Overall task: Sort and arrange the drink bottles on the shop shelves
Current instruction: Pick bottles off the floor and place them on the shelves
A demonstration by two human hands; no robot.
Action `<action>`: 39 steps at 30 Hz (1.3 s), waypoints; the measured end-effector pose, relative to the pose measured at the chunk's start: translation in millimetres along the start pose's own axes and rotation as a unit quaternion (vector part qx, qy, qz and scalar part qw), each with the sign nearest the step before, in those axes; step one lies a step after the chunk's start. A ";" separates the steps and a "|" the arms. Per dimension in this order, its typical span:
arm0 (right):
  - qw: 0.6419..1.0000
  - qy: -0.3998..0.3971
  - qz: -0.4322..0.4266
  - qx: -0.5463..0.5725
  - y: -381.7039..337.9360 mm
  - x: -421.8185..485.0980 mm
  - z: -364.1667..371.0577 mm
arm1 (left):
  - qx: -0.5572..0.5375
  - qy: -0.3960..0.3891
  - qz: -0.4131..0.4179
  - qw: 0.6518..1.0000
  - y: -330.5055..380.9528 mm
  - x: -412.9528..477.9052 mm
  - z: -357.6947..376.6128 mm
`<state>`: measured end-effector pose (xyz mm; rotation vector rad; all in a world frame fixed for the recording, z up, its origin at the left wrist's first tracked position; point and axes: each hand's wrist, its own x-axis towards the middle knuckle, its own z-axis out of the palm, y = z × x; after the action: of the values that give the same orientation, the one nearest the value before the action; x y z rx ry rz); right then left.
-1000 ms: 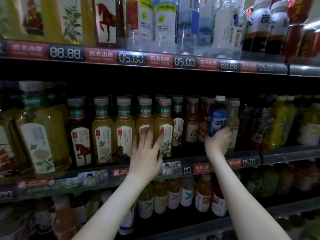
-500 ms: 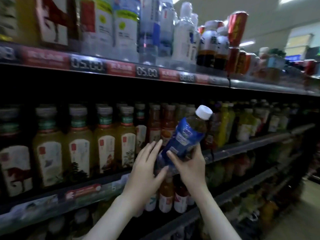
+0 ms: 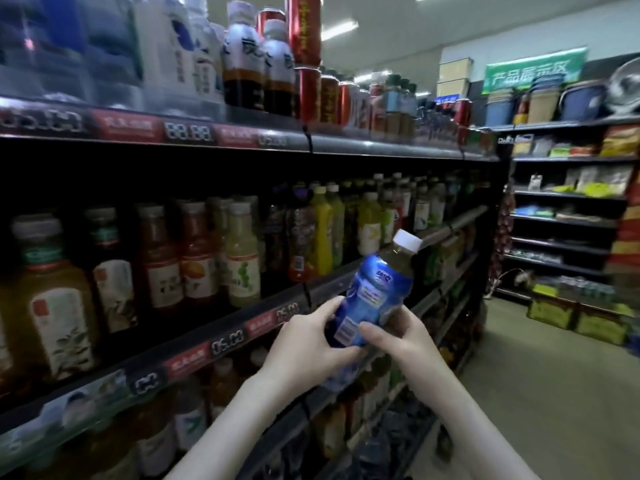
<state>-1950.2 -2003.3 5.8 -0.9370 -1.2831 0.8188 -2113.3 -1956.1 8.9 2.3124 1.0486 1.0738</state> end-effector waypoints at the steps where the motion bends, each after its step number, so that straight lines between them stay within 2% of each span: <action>1: 1.000 0.001 0.004 0.001 2.8 4.8 -17.5 | 0.004 -0.013 0.001 1.000 6.0 10.0 11.7; 8: 0.999 0.044 -0.012 -0.001 27.1 50.3 -143.7 | -0.022 -0.046 -0.016 0.999 52.7 94.8 115.0; 14: 0.997 0.069 -0.030 -0.022 45.2 106.6 -218.6 | -0.029 -0.025 -0.046 0.998 66.0 165.6 183.3; 21: 0.995 0.090 -0.051 -0.017 78.9 178.1 -265.7 | 0.076 -0.002 -0.139 0.987 36.2 236.0 209.4; 25: 0.993 0.100 -0.054 -0.004 103.9 231.3 -291.7 | 0.099 0.053 -0.129 0.985 9.3 286.4 223.8; 33: 0.992 0.102 -0.043 -0.056 143.2 344.9 -348.0 | 0.159 0.157 -0.081 0.971 -19.0 413.4 269.9; 39: 0.986 0.133 -0.042 -0.086 173.5 410.8 -399.8 | 0.218 0.166 -0.036 0.961 -33.2 482.5 320.6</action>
<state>-1502.6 -1605.3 -0.2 -1.0837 -1.1632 0.5031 -1674.3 -1576.8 20.4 2.4427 1.6278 1.3437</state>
